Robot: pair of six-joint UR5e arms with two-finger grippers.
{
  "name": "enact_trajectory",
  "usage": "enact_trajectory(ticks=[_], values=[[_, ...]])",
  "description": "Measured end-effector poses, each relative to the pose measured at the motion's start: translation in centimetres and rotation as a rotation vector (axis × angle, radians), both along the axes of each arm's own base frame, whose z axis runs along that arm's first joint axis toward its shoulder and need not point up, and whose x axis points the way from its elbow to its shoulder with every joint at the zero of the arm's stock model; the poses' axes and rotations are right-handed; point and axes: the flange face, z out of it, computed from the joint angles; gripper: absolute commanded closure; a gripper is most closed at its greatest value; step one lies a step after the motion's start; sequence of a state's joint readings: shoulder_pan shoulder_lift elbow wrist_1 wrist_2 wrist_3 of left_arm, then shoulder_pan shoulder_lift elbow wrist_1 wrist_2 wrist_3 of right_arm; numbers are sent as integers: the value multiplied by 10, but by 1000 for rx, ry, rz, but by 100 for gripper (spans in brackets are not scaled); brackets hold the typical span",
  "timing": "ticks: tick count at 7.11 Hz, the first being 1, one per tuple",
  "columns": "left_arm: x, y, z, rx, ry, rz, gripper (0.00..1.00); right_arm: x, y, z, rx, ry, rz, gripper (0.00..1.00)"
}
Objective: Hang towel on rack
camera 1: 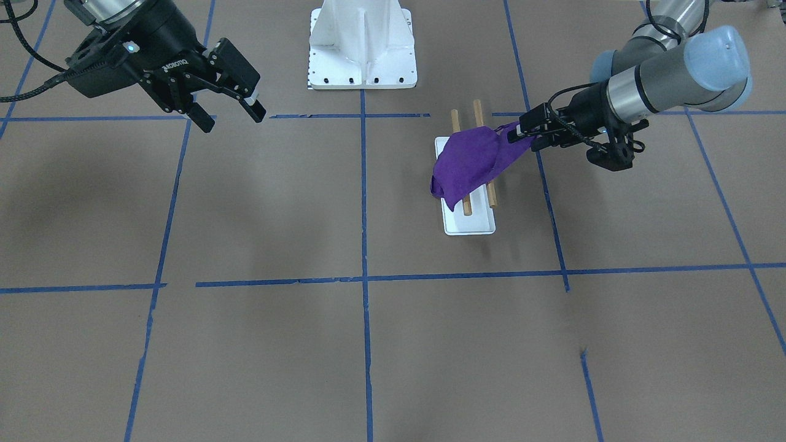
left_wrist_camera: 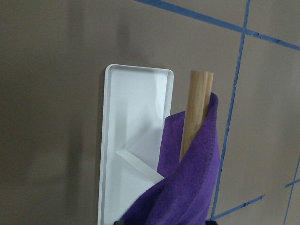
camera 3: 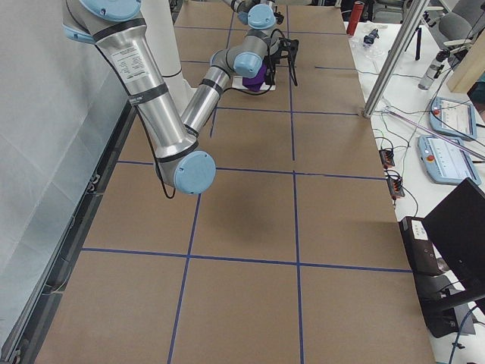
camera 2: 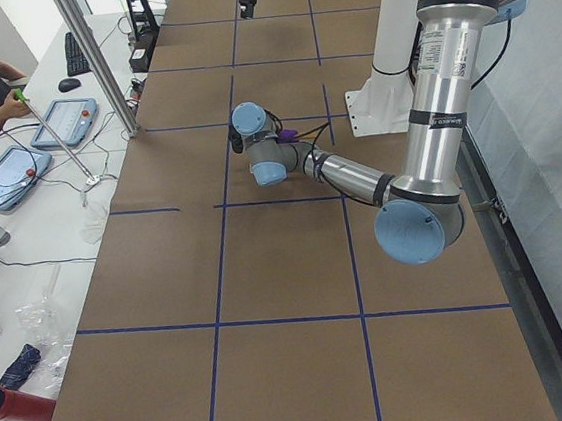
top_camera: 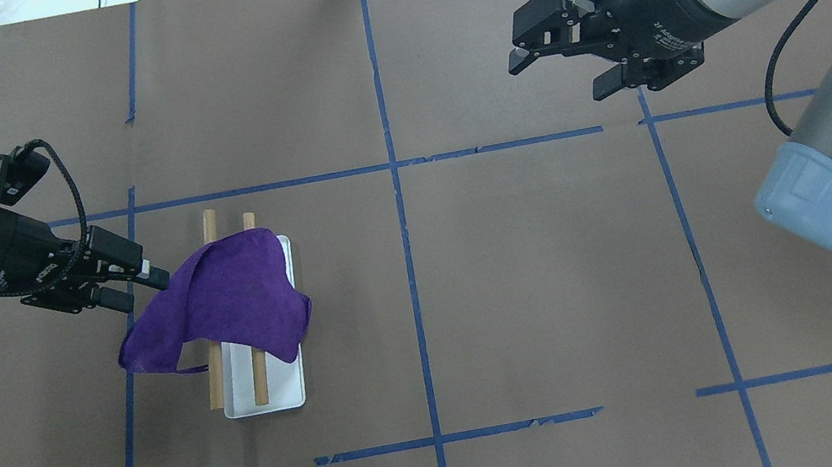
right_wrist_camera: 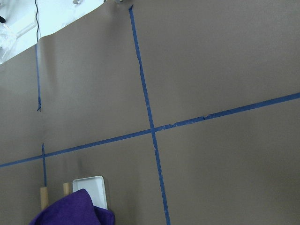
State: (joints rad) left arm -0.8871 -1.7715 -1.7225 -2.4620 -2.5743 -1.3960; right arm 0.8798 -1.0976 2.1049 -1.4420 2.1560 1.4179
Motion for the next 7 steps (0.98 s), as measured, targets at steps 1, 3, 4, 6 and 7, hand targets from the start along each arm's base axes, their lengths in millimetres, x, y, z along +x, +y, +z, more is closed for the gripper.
enact_trajectory(ticks=[1, 3, 4, 6, 7], values=[[-1, -2, 1, 2, -3, -12, 0, 2, -1, 1, -2, 0, 2, 0], [-7, -14, 3, 30, -19, -86, 0, 17, -9, 9, -24, 7, 18, 0], [-20, -26, 7, 86, -31, -137, 0, 36, -19, 25, -30, 28, 29, 0], [-66, -64, 38, 266, -89, -222, 0, 95, -46, 94, 25, 126, 3, 0], [-93, -82, 67, 364, -146, -255, 0, 134, -61, 144, 75, 194, -28, 0]])
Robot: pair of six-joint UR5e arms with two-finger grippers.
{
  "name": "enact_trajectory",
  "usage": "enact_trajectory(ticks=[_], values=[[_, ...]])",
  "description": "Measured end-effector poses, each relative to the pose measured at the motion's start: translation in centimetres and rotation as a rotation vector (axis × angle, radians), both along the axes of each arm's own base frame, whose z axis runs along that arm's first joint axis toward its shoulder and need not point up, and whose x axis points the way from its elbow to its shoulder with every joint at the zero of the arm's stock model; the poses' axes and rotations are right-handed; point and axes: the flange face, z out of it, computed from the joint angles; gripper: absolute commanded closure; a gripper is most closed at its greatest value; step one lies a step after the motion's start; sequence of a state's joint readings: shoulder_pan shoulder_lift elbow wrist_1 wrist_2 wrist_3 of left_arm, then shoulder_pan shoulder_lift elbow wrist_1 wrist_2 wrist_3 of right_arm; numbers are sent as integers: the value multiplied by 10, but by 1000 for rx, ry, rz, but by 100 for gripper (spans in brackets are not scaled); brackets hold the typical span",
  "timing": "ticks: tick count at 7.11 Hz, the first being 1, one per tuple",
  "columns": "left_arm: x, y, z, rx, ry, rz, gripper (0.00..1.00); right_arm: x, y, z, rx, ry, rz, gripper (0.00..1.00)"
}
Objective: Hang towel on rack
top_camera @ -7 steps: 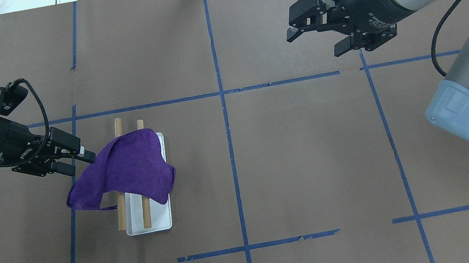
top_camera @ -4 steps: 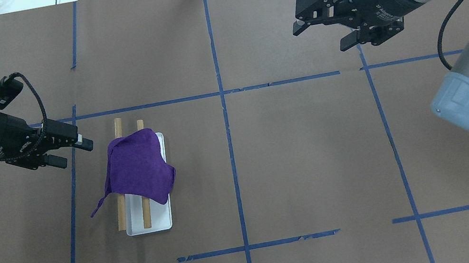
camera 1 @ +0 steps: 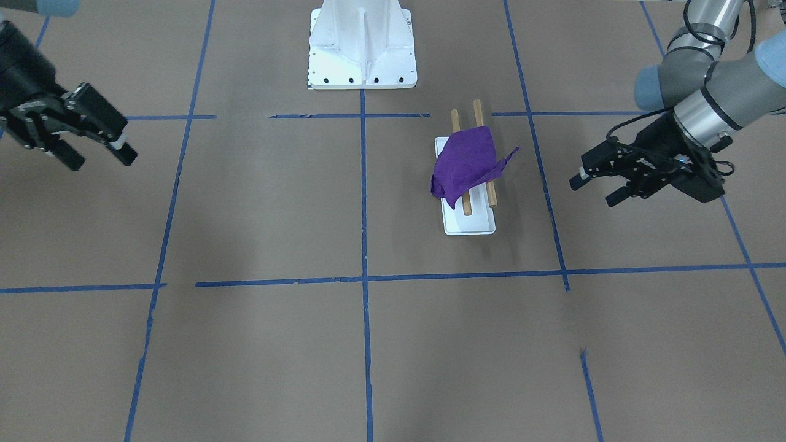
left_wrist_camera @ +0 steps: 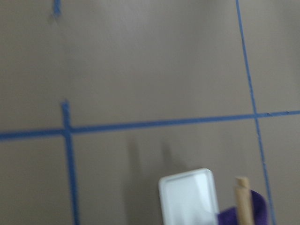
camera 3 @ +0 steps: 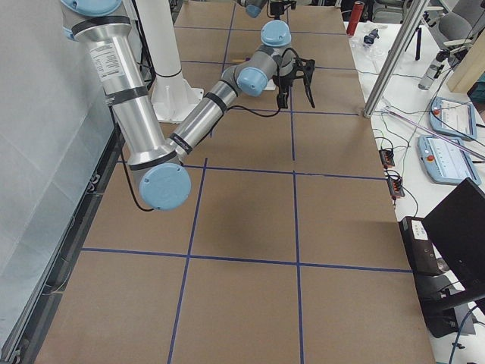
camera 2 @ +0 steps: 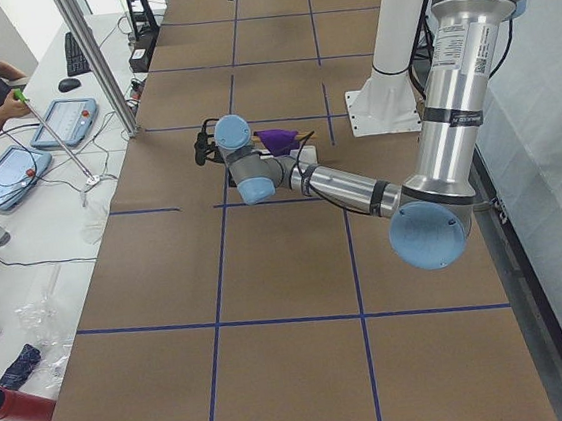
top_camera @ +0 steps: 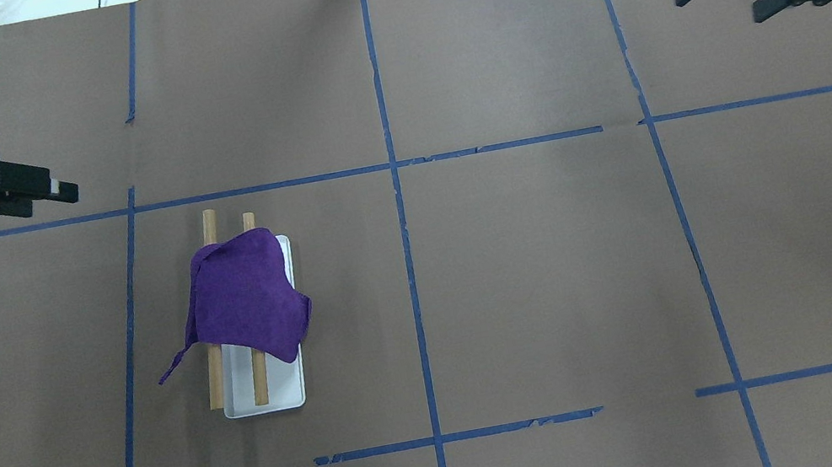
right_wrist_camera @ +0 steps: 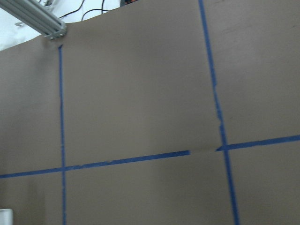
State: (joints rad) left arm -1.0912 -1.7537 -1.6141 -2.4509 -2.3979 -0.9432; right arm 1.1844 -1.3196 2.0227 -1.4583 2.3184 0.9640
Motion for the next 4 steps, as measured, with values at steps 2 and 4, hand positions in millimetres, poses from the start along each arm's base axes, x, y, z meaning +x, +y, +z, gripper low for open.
enact_trajectory(ticks=[2, 4], values=[[-71, -14, 77, 155, -148, -35, 0, 77, -20, 109, 97, 137, -88, 0], [-146, -4, 142, 260, -284, -32, 0, 139, -31, 223, 130, 256, -230, 0]])
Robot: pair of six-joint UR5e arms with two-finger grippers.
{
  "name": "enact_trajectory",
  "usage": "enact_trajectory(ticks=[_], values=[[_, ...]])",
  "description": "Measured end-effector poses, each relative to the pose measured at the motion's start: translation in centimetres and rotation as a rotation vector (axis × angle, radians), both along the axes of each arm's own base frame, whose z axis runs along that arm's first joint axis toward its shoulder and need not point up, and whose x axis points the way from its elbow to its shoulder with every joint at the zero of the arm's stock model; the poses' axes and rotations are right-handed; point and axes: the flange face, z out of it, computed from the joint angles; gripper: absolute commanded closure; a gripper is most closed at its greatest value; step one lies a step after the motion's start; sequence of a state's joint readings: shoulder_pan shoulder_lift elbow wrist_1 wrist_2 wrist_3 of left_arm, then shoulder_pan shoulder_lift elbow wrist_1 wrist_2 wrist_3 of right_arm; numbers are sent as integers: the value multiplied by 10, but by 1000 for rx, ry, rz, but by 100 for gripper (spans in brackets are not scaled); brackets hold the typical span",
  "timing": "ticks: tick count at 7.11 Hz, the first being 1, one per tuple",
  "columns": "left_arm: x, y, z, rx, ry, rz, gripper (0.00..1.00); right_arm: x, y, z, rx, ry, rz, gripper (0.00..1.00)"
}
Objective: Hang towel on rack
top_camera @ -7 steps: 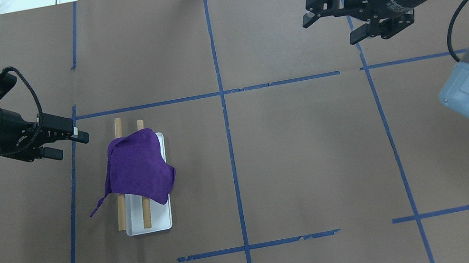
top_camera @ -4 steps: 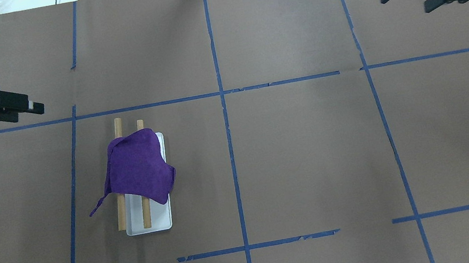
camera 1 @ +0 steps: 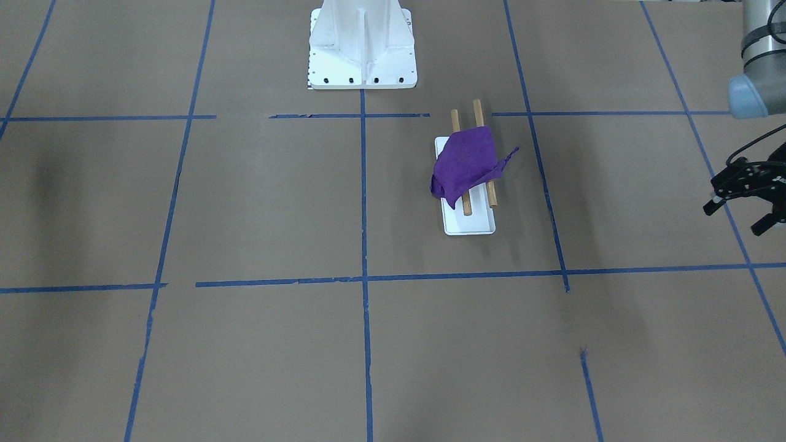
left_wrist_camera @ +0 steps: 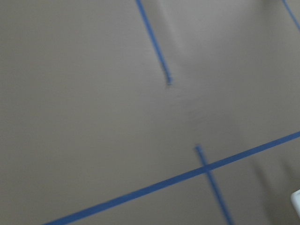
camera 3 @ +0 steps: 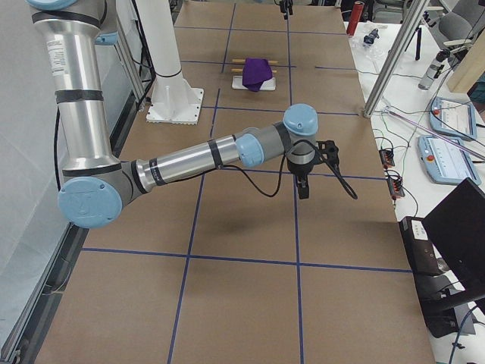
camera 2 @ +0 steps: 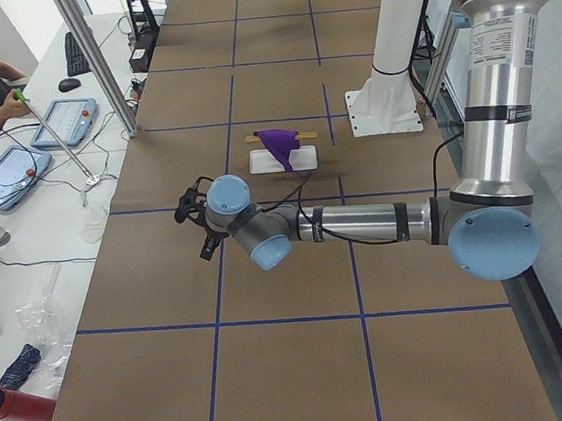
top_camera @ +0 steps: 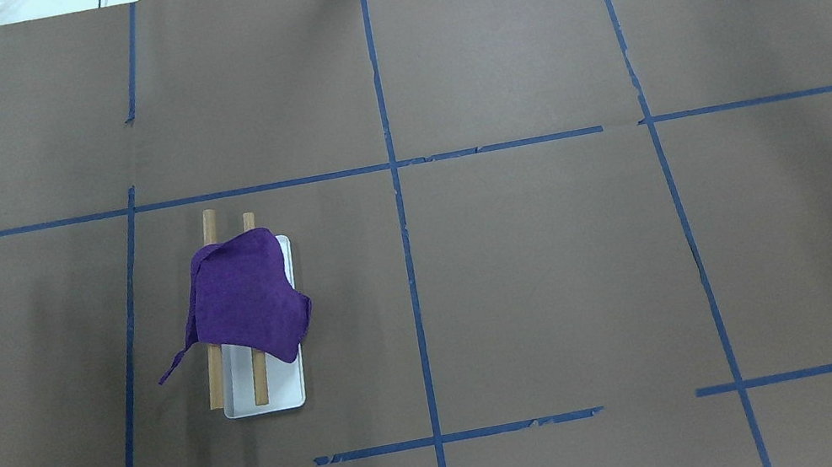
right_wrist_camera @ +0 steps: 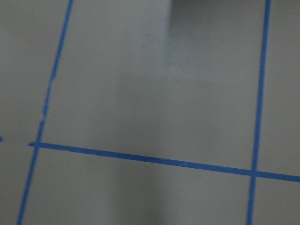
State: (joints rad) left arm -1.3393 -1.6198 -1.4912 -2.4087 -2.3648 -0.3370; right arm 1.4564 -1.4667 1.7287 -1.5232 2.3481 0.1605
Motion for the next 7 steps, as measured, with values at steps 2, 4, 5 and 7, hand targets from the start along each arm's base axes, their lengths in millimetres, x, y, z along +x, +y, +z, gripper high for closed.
enact_trajectory(ticks=[2, 4, 5, 7], values=[[-89, 3, 41, -30, -171, 4, 0, 56, 7, 80, -20, 63, -141, 0], [-145, 16, 34, -226, -226, 38, 0, 75, 36, 121, -54, 50, -200, 0], [-151, 26, 29, -321, -219, 49, 0, 74, 43, 127, -64, 22, -202, 0], [-153, 35, 31, -436, -199, 32, 0, 60, 42, 125, -70, -6, -213, 0]])
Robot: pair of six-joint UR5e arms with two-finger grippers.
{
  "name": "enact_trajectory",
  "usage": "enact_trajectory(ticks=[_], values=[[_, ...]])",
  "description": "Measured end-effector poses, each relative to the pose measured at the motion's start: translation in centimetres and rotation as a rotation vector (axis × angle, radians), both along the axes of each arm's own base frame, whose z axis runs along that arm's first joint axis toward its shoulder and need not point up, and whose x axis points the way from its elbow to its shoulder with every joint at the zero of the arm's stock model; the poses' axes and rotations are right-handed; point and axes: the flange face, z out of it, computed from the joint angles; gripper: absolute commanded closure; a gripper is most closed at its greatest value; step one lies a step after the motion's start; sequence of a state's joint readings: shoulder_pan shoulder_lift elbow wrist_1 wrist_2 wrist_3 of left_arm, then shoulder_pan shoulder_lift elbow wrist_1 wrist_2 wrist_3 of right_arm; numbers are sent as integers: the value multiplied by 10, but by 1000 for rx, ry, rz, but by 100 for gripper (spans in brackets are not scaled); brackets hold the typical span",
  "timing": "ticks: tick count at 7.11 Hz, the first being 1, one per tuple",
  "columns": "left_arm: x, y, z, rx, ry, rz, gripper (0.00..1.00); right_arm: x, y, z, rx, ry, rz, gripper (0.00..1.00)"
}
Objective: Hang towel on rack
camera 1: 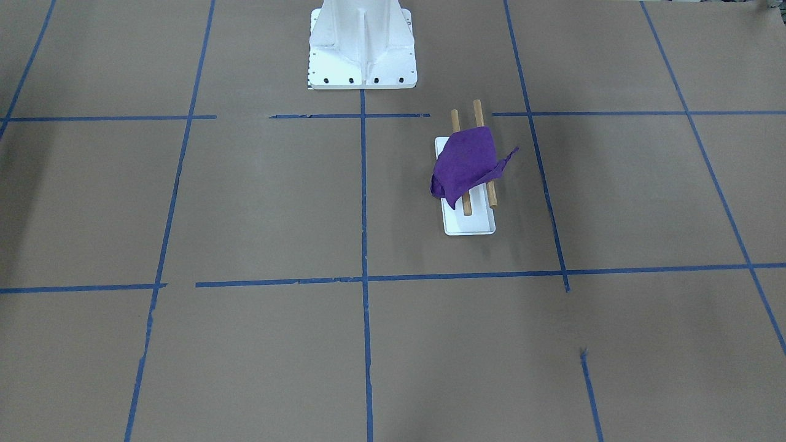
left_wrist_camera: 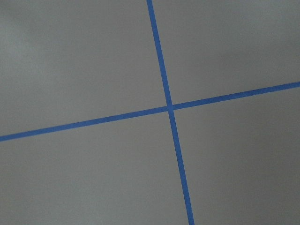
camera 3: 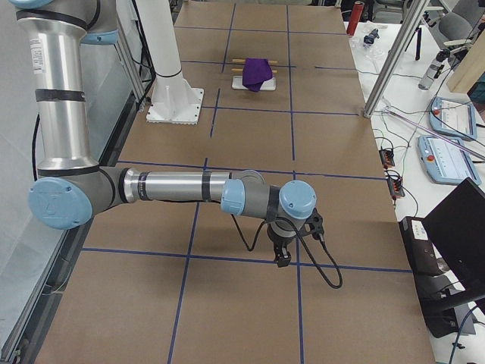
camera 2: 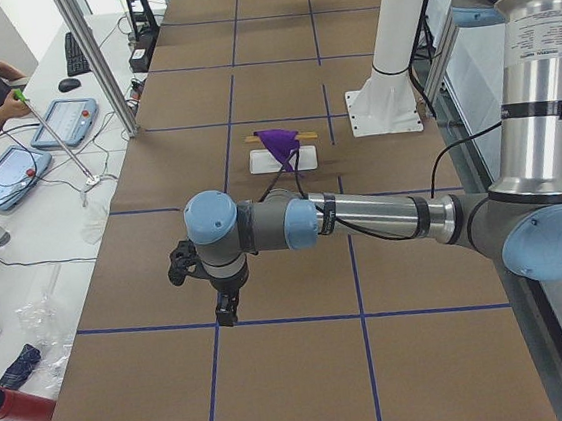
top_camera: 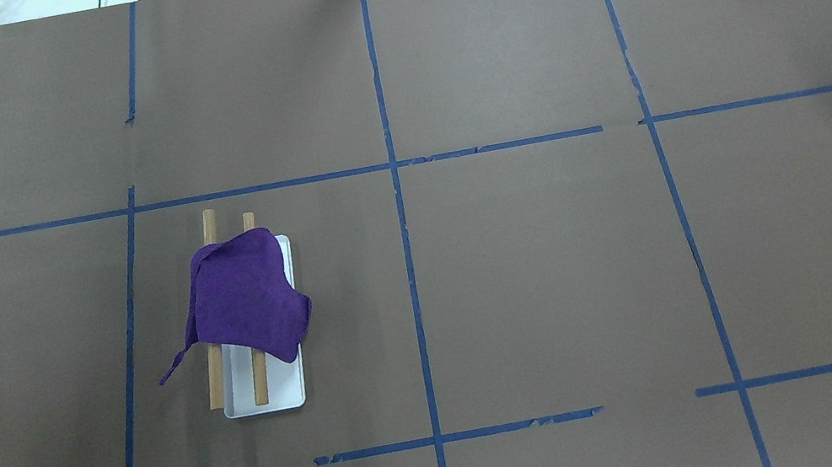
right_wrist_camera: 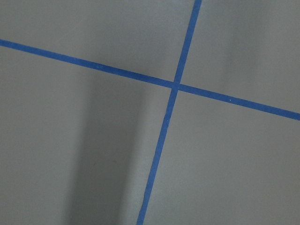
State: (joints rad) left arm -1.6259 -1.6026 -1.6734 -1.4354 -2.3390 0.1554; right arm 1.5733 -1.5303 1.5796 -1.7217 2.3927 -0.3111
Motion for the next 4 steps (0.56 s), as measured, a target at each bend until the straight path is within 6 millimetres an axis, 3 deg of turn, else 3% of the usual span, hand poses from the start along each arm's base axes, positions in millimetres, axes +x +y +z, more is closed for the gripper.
enact_trajectory(ticks=[4], values=[[12, -6, -11, -28, 13, -61, 0, -31, -4, -31, -12, 28, 9, 0]])
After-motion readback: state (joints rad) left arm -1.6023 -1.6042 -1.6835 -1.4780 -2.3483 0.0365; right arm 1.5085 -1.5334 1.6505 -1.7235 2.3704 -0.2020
